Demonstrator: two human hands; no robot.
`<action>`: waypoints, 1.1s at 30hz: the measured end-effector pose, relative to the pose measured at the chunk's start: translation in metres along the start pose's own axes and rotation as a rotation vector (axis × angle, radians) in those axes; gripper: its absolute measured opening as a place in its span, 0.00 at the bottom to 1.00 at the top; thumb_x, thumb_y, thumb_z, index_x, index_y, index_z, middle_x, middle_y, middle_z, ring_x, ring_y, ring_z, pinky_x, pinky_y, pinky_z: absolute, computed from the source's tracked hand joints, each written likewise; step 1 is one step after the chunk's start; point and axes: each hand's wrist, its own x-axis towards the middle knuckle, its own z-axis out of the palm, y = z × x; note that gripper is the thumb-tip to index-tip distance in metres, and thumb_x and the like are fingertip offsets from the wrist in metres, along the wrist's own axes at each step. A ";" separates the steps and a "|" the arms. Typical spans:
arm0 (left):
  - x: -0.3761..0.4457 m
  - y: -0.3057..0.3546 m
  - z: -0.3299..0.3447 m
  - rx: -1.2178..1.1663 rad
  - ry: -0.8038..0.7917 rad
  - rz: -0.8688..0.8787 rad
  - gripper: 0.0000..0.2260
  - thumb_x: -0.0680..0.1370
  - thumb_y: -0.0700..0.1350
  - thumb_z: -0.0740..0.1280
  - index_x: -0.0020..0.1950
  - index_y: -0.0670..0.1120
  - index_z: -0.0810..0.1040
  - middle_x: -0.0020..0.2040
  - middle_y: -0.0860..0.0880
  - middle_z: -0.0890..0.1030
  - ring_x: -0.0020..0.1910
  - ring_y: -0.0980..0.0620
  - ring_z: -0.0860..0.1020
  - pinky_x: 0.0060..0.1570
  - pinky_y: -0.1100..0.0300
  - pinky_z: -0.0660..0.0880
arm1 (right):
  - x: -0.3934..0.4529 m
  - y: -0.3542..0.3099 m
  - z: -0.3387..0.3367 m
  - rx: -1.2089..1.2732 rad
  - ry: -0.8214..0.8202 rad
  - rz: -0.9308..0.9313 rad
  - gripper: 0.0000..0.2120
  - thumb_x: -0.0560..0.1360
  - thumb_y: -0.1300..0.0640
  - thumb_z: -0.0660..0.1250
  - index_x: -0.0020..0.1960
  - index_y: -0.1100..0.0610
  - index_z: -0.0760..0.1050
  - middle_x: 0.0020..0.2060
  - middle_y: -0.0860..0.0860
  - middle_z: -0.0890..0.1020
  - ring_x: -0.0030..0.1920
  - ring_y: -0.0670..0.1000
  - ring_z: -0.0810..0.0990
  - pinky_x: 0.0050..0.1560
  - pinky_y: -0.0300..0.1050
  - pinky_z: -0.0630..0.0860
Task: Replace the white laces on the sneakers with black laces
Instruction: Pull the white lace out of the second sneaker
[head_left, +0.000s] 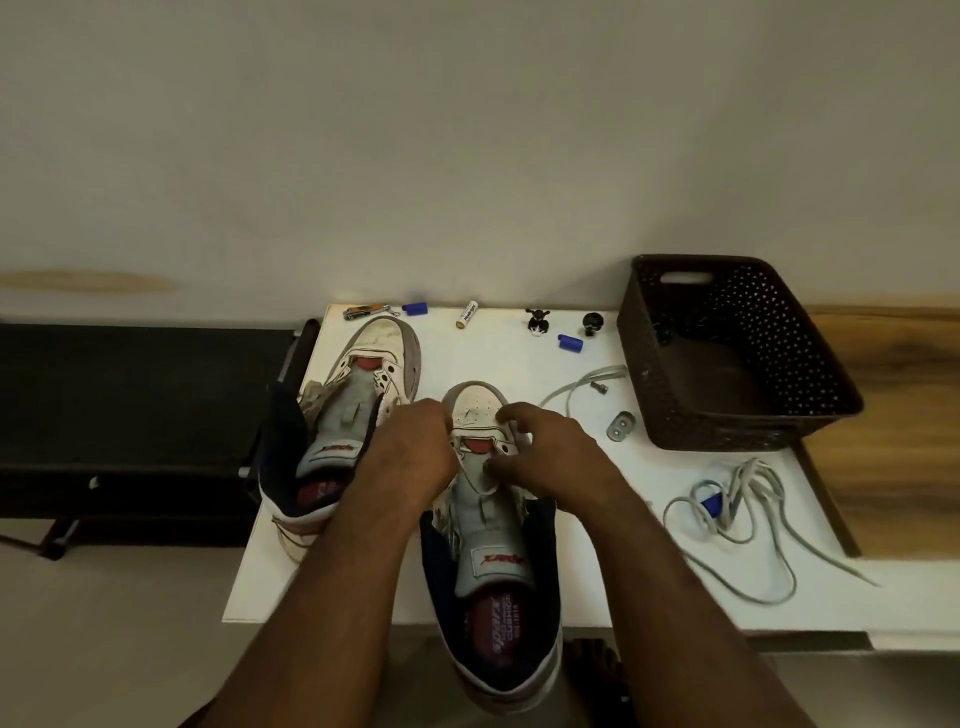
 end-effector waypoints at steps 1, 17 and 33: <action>0.001 -0.001 0.003 0.030 -0.022 -0.033 0.13 0.77 0.39 0.66 0.61 0.44 0.78 0.59 0.44 0.80 0.57 0.46 0.78 0.50 0.59 0.73 | 0.000 -0.001 0.001 -0.049 0.013 -0.014 0.27 0.70 0.53 0.72 0.68 0.48 0.71 0.62 0.51 0.77 0.58 0.52 0.77 0.58 0.46 0.76; -0.007 0.014 -0.019 -0.520 0.577 0.124 0.10 0.78 0.41 0.67 0.59 0.47 0.80 0.42 0.52 0.79 0.35 0.65 0.73 0.35 0.80 0.66 | 0.050 -0.024 0.024 0.000 0.314 0.091 0.12 0.73 0.48 0.68 0.46 0.56 0.74 0.46 0.55 0.82 0.47 0.57 0.80 0.42 0.45 0.72; -0.014 0.007 -0.031 -1.054 -0.141 0.049 0.09 0.75 0.44 0.71 0.41 0.38 0.84 0.30 0.40 0.81 0.20 0.52 0.63 0.20 0.67 0.59 | -0.042 0.000 -0.048 0.095 0.734 -0.136 0.13 0.77 0.54 0.66 0.62 0.51 0.74 0.61 0.50 0.76 0.60 0.52 0.75 0.61 0.48 0.72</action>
